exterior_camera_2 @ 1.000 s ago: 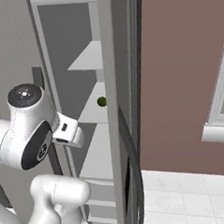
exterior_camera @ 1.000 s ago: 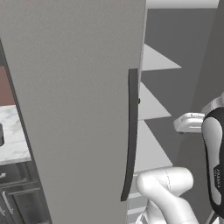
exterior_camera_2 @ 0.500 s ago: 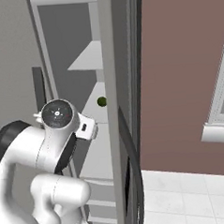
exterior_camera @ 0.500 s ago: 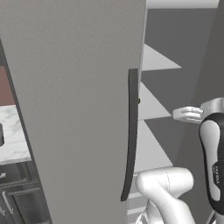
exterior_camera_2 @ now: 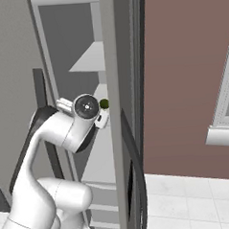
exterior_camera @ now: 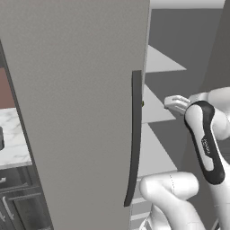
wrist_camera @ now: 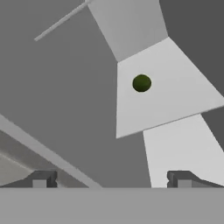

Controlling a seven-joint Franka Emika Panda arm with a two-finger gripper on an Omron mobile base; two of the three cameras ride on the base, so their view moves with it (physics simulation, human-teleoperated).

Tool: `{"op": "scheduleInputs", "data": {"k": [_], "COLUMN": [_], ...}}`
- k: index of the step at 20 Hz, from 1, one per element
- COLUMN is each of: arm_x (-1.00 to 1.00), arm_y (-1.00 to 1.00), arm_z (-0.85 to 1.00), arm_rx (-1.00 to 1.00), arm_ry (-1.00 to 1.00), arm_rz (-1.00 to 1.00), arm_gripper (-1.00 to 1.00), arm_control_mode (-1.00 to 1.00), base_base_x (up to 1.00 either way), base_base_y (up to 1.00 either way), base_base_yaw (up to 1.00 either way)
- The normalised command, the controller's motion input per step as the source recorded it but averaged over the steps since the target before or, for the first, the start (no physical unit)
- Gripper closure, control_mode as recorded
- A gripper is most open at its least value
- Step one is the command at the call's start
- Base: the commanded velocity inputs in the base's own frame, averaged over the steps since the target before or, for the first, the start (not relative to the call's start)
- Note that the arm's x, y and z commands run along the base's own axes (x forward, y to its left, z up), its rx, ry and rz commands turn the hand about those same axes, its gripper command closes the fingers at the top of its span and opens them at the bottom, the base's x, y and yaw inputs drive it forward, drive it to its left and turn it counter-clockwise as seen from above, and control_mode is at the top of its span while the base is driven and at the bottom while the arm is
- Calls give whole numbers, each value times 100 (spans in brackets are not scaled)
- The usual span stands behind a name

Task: Take the avocado and lime out of the freezer and place them in the tupperware container on the counter. Then put the tupperware containing the vegetables back in the freezer.

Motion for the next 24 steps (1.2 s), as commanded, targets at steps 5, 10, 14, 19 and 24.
{"op": "scheduleInputs", "data": {"k": [5, 10, 14, 19, 24], "arm_x": [89, 86, 69, 54, 46], "arm_y": [0, 0, 0, 0, 0], "arm_z": [-8, -17, -32, -42, -36], "arm_rx": [8, 4, 0, 0, 0], "arm_ry": [1, 1, 0, 0, 0], "arm_rz": [0, 0, 0, 0, 0], "arm_gripper": [-100, -100, -100, -100, -100], "arm_control_mode": [-100, -100, -100, -100, -100], "base_base_x": [0, 0, 0, 0, 0], "base_base_y": [0, 0, 0, 0, 0], "base_base_yaw": [0, 0, 0, 0, 0]}}
